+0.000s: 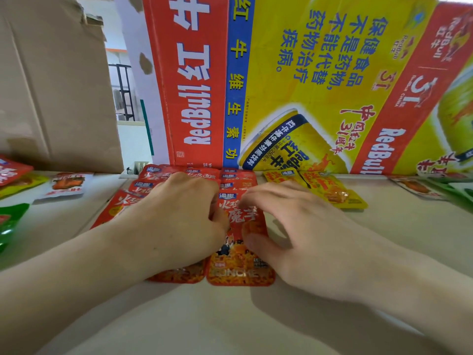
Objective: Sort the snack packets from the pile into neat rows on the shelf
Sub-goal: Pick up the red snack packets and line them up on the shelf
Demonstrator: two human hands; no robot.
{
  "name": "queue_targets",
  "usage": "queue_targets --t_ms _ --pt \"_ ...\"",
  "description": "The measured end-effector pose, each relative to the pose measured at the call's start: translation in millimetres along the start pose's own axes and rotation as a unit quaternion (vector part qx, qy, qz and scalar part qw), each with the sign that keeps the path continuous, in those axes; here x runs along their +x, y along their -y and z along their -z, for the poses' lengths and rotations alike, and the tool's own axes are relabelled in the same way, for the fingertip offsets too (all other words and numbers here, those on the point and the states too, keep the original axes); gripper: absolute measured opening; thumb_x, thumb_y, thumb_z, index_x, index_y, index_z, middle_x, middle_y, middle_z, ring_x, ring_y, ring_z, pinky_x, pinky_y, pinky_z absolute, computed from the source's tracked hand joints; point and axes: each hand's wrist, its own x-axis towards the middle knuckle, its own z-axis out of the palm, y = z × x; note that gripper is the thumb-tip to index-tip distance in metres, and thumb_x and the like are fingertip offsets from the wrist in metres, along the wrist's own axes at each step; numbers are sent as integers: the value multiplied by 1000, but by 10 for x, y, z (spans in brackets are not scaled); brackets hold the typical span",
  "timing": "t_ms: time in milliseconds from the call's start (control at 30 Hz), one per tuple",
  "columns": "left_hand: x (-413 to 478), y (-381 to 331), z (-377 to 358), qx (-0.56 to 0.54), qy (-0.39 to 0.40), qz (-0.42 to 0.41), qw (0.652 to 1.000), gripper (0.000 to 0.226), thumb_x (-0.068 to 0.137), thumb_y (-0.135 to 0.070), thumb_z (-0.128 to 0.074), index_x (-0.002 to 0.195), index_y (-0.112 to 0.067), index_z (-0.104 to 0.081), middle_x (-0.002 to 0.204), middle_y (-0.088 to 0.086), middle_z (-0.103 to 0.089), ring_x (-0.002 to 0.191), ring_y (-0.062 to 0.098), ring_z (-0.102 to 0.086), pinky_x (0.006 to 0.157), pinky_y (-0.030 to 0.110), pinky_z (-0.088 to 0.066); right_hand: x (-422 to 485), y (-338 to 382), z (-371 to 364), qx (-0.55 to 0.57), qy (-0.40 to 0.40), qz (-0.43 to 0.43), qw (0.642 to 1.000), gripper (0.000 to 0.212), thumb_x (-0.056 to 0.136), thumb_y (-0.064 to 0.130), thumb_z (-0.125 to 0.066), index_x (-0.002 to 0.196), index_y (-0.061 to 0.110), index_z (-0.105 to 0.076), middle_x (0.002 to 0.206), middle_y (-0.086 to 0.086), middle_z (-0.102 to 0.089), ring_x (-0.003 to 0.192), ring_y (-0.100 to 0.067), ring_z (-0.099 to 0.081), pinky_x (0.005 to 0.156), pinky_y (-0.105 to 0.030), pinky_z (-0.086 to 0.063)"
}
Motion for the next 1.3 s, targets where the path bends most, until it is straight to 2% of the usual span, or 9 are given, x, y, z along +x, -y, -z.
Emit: queue_targets --t_ms 167,367,733,933,1133,1200,1300 --pt "1 20 -32 -4 7 -1 1000 23 87 -33 -51 67 -22 -46 69 -8 -53 64 11 -53 54 21 -33 18 -27 -31 -1 -8 8 1000 44 83 49 -46 122 32 -55 126 23 -53 119 -5 -43 103 -26 -39" --pt "10 11 -31 -2 4 1 1000 25 88 -33 -51 67 -22 -44 71 -8 -52 64 11 -52 53 19 -31 13 -44 -58 -1 -6 -1 1000 46 83 49 -45 125 32 -54 129 24 -50 120 -2 -39 97 -13 -28" --pt "3 -28 -21 17 33 3 999 26 90 -33 -49 68 -24 -39 72 -10 -48 63 9 -50 52 18 -30 -2 -7 -51 -10 -17 4 1000 41 83 46 -43 118 28 -56 123 18 -54 117 -8 -43 101 -31 -42" --pt "17 -56 27 57 64 0 996 30 93 -31 -46 65 -20 -42 71 -7 -47 63 10 -47 53 19 -28 -1 -22 -51 -11 -11 8 1000 48 83 48 -42 125 29 -55 127 18 -53 121 -7 -41 104 -29 -39" --pt "-4 -66 152 47 60 -14 997 38 89 -30 -53 56 -16 -41 59 -6 -45 53 11 -44 49 22 -28 3 -41 7 34 -41 9 999 40 88 49 -49 122 30 -58 123 20 -55 117 -5 -47 101 -31 -42" --pt "-8 -75 222 51 33 -28 998 36 88 -34 -52 58 -17 -43 61 -6 -47 58 13 -47 52 26 -33 12 -42 56 52 -85 6 995 44 87 49 -48 124 28 -59 125 20 -56 118 -5 -50 101 -32 -43" --pt "-48 -127 354 57 -18 -38 997 24 92 -42 -49 76 -25 -52 81 -12 -54 79 13 -53 68 27 -41 5 -32 134 48 -129 3 991 44 87 45 -50 125 25 -59 128 17 -56 119 -9 -51 100 -36 -44"
